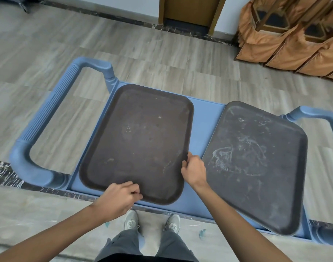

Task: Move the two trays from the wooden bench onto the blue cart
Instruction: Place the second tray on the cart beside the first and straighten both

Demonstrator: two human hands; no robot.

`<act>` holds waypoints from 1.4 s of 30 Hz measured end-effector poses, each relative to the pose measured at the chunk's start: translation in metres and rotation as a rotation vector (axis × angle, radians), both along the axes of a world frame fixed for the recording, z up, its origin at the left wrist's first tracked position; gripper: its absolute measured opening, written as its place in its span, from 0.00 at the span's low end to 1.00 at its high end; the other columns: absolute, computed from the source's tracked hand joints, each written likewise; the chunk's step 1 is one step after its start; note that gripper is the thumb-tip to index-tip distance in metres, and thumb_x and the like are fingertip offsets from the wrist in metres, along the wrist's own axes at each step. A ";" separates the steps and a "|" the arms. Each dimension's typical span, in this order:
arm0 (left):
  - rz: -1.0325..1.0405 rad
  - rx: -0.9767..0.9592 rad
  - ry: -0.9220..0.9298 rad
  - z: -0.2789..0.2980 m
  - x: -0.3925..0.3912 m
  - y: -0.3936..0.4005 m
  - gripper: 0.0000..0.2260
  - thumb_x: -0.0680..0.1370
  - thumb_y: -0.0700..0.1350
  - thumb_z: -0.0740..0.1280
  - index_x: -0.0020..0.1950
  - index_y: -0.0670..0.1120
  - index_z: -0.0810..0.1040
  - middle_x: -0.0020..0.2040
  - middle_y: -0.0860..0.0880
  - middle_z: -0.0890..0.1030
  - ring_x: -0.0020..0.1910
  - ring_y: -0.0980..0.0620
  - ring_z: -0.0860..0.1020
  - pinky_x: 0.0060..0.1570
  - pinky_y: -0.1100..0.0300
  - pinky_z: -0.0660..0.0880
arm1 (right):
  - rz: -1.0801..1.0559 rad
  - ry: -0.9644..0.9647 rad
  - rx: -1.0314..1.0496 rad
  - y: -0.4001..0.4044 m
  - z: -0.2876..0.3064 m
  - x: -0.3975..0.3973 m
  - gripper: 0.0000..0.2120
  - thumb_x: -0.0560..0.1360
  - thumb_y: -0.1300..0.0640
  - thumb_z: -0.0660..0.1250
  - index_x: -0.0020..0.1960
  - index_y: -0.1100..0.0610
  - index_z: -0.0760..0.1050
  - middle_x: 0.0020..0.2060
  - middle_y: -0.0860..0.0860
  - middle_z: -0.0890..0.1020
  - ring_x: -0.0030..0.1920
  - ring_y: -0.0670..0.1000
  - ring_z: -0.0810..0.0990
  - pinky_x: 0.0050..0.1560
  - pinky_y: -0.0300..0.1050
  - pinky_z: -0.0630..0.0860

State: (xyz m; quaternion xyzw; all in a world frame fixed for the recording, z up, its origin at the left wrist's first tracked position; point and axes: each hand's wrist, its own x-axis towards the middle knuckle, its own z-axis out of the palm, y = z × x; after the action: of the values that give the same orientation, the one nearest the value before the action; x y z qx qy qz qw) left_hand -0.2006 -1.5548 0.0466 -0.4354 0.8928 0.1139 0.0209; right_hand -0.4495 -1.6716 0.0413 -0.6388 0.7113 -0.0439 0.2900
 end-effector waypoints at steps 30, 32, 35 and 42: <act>0.257 0.126 0.110 -0.006 0.001 0.056 0.30 0.69 0.65 0.65 0.65 0.49 0.75 0.53 0.54 0.76 0.49 0.52 0.73 0.46 0.57 0.76 | 0.303 0.348 -0.208 0.056 -0.032 0.034 0.31 0.82 0.44 0.51 0.80 0.59 0.53 0.76 0.74 0.52 0.67 0.69 0.65 0.72 0.58 0.61; 0.226 0.109 0.108 -0.005 0.002 0.055 0.29 0.70 0.65 0.64 0.65 0.49 0.76 0.53 0.53 0.76 0.49 0.52 0.73 0.47 0.56 0.76 | 0.306 0.355 -0.202 0.055 -0.030 0.032 0.31 0.82 0.44 0.50 0.80 0.59 0.52 0.76 0.73 0.51 0.69 0.68 0.64 0.73 0.57 0.59; 0.182 0.092 0.094 -0.002 0.002 0.051 0.28 0.74 0.66 0.60 0.64 0.47 0.77 0.52 0.52 0.76 0.49 0.50 0.74 0.48 0.54 0.76 | 0.305 0.334 -0.221 0.057 -0.023 0.026 0.30 0.82 0.46 0.52 0.80 0.60 0.55 0.77 0.70 0.53 0.72 0.68 0.63 0.74 0.57 0.59; 0.058 0.055 0.123 0.012 -0.031 0.013 0.24 0.76 0.67 0.57 0.56 0.50 0.79 0.50 0.53 0.75 0.48 0.52 0.74 0.42 0.56 0.75 | 0.148 0.261 -0.311 0.066 -0.002 -0.020 0.26 0.79 0.51 0.63 0.74 0.60 0.68 0.75 0.68 0.64 0.69 0.69 0.69 0.62 0.62 0.73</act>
State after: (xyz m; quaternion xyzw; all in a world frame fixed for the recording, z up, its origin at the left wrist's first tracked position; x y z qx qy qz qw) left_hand -0.2315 -1.5418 0.0583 -0.4527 0.8759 0.1652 -0.0253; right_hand -0.4697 -1.6058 0.0389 -0.7265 0.6787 -0.0488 0.0958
